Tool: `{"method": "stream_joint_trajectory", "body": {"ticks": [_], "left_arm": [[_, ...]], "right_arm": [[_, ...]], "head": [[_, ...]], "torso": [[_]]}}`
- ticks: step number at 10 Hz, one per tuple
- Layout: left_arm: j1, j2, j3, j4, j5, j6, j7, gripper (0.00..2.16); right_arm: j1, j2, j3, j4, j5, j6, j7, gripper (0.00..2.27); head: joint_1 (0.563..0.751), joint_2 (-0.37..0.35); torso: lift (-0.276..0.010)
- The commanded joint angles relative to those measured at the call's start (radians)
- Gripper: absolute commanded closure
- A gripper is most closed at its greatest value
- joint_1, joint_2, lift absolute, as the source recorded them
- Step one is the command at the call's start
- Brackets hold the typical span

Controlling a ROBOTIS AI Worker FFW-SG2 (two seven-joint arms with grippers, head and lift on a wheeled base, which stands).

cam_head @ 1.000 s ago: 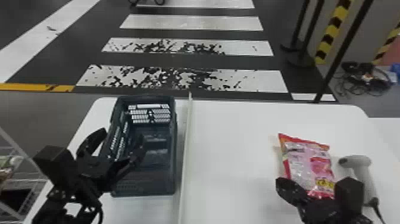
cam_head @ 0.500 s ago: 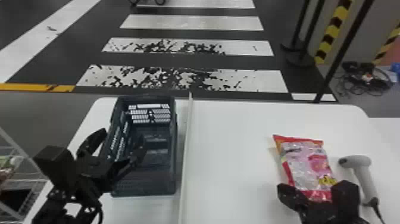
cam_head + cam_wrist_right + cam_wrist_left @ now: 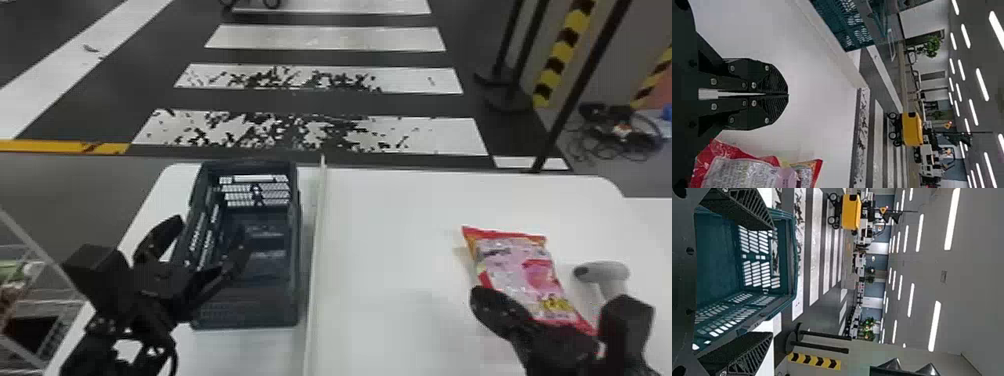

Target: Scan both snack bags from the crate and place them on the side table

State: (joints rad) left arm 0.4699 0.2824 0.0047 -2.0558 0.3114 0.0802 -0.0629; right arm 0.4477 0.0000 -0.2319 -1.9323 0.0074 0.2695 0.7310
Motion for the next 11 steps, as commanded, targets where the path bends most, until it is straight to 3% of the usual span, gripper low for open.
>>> {"method": "stream_joint_trajectory", "body": {"ticks": [1,2,4,7,11], "left_arm": [[0.006,0.003,0.003,-0.007,0.0,-0.001,0.0,0.04],[0.007,0.004,0.006,-0.009,0.0,-0.001,0.0,0.04],[0.004,0.006,0.004,-0.004,0.002,-0.001,0.0,0.04],[0.001,0.003,0.0,-0.003,0.002,-0.001,0.0,0.04],[0.003,0.003,0.0,-0.003,0.002,-0.001,-0.002,0.04]], "right_arm": [[-0.02,0.001,-0.064,-0.04,-0.067,0.0,-0.041,0.1],[-0.066,0.001,-0.118,-0.033,-0.038,0.049,-0.107,0.0],[-0.135,0.001,-0.219,0.039,0.032,0.089,-0.177,0.01],[-0.202,0.001,-0.306,0.147,0.114,0.098,-0.179,0.01],[-0.308,0.001,-0.333,0.299,0.194,0.092,-0.165,0.01]], "head": [[0.695,0.034],[0.695,0.018],[0.695,-0.092],[0.695,-0.208],[0.695,-0.25]], "torso": [[-0.098],[-0.098],[-0.098],[-0.098],[-0.098]]}}
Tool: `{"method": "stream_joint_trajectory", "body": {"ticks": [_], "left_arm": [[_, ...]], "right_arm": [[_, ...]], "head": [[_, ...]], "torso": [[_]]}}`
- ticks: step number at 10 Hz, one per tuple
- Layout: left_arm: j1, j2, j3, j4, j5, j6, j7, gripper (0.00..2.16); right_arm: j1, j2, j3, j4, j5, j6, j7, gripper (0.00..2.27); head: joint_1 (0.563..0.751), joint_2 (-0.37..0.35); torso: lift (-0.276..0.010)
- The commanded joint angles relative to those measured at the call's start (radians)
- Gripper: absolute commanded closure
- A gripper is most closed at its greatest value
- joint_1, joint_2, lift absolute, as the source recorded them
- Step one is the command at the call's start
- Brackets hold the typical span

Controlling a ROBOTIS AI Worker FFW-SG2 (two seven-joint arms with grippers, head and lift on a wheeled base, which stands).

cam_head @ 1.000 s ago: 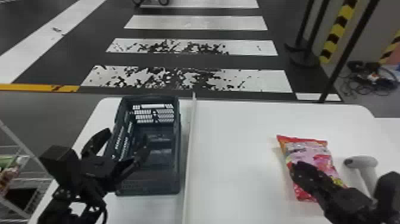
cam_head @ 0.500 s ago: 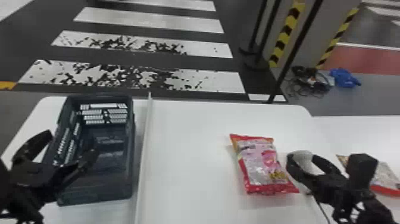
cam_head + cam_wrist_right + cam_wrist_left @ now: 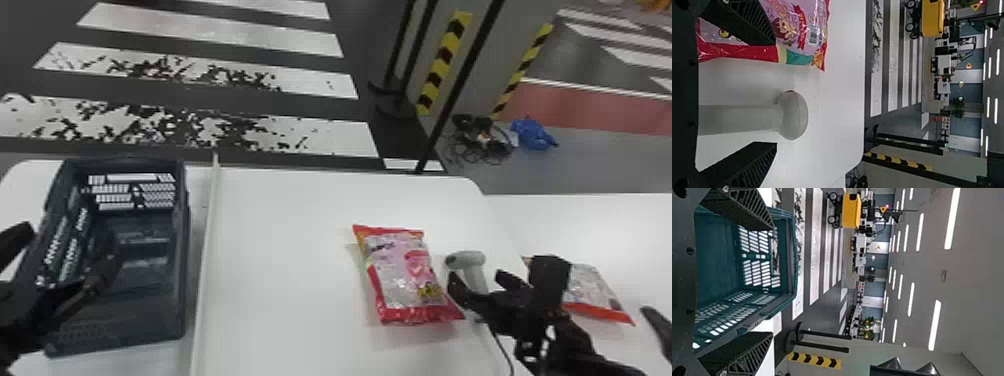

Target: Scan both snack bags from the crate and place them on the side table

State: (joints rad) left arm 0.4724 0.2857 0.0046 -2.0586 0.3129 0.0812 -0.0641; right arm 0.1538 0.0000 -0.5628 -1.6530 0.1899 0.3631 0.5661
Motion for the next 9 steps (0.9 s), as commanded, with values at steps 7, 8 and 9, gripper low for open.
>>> {"method": "stream_joint_trajectory", "body": {"ticks": [7,8,9], "left_arm": [[-0.001,0.001,0.0,0.003,0.0,0.001,0.001,0.04],[-0.001,0.0,0.0,0.005,0.0,0.001,0.001,0.04],[-0.001,0.0,0.0,0.003,0.0,0.001,0.001,0.04]], "right_arm": [[-0.152,-0.002,-0.046,0.197,0.198,0.054,0.005,2.25],[-0.145,-0.002,-0.049,0.185,0.197,0.047,0.009,2.25],[-0.132,0.0,-0.045,0.173,0.195,0.044,0.014,2.25]], "head": [[0.695,-0.269],[0.695,-0.274],[0.695,-0.276]], "torso": [[-0.098],[-0.098],[-0.098]]}}
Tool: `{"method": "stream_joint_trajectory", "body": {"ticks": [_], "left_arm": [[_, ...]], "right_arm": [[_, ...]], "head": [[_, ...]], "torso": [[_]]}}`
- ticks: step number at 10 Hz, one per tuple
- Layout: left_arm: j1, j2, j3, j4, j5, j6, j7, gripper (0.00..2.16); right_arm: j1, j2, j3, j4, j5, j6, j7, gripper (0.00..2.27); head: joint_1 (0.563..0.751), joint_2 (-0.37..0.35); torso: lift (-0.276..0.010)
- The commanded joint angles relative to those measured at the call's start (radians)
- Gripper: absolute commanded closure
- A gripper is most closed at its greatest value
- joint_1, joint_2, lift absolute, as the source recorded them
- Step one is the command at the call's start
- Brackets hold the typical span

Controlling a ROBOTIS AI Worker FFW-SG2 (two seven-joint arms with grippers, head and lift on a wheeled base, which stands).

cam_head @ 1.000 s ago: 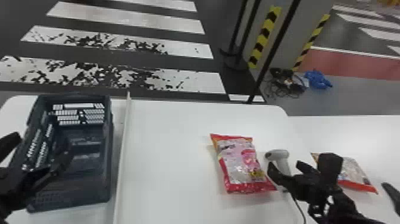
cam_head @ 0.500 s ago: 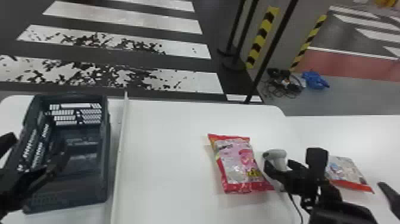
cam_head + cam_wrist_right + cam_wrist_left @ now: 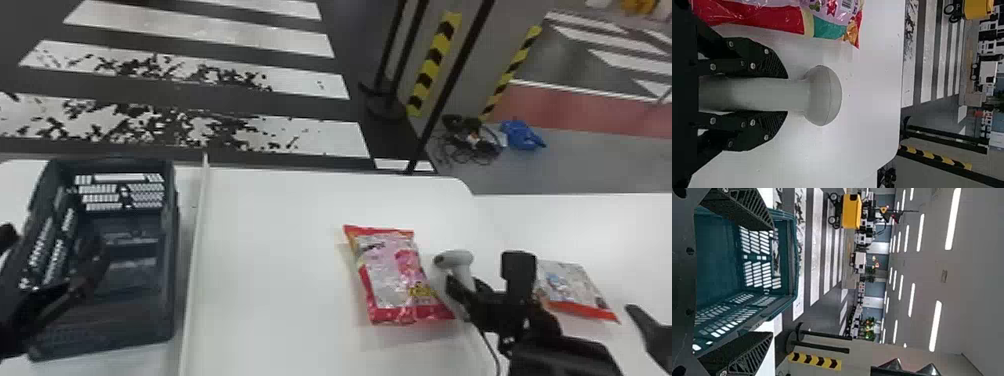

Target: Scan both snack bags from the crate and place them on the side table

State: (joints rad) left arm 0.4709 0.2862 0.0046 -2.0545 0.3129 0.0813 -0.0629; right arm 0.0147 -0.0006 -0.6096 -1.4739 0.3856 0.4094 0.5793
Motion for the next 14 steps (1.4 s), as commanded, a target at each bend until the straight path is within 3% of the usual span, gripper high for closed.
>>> {"method": "stream_joint_trajectory", "body": {"ticks": [1,6,14], "left_arm": [[0.0,-0.001,0.0,0.0,0.0,-0.002,0.0,0.04],[0.002,0.001,0.0,-0.001,0.0,-0.002,0.0,0.04],[0.006,0.002,0.006,-0.001,0.0,-0.002,0.0,0.04]], "right_arm": [[0.011,0.002,-0.002,-0.037,-0.004,-0.014,-0.007,2.25],[0.094,0.002,0.06,-0.238,-0.048,0.038,0.021,2.25],[0.143,0.002,0.2,-0.319,-0.073,0.13,0.04,2.25]], "head": [[0.695,-0.277],[0.695,-0.282],[0.695,-0.178]], "torso": [[-0.098],[-0.098],[-0.098]]}}
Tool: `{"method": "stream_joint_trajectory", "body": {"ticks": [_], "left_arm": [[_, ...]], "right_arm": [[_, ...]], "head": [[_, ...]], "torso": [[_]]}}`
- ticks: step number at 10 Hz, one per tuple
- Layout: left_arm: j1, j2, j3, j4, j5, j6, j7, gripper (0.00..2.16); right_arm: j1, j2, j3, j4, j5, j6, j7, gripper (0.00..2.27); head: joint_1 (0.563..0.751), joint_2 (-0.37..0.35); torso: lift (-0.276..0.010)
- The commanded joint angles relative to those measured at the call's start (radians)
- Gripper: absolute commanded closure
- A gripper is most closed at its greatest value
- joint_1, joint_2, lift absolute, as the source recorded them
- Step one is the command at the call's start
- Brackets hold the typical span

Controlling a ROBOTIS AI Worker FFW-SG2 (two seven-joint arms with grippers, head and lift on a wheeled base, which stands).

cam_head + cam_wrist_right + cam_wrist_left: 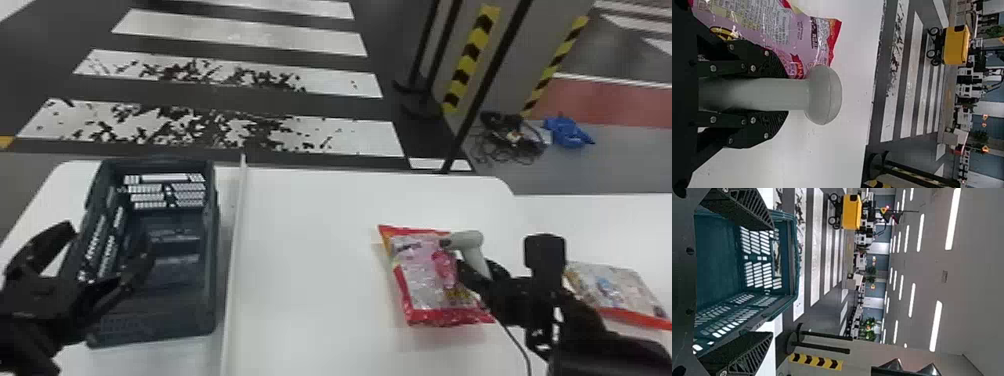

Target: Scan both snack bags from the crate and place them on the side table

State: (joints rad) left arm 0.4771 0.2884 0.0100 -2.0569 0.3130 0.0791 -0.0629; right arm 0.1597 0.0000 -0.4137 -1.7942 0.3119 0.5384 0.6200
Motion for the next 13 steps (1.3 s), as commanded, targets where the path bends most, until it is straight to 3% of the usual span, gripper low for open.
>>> {"method": "stream_joint_trajectory", "body": {"ticks": [1,6,10,13], "left_arm": [[0.0,0.0,0.001,0.001,0.002,0.0,0.0,0.04],[-0.008,-0.006,-0.004,0.009,0.002,0.0,0.0,0.04],[-0.012,-0.008,-0.007,0.014,0.0,0.0,0.0,0.04],[-0.012,-0.006,-0.008,0.015,0.0,0.003,0.0,0.04]], "right_arm": [[-0.006,0.001,0.006,0.004,-0.001,0.001,0.0,2.25],[-0.014,0.001,-0.014,0.009,-0.001,0.001,0.0,2.25],[-0.085,0.001,-0.148,0.114,0.003,-0.039,0.0,2.25],[-0.127,0.001,-0.197,0.214,0.042,-0.122,0.0,2.25]], "head": [[0.695,-0.169],[0.695,-0.166],[0.695,-0.215],[0.695,-0.261]], "torso": [[-0.098],[-0.098],[-0.098],[-0.098]]}}
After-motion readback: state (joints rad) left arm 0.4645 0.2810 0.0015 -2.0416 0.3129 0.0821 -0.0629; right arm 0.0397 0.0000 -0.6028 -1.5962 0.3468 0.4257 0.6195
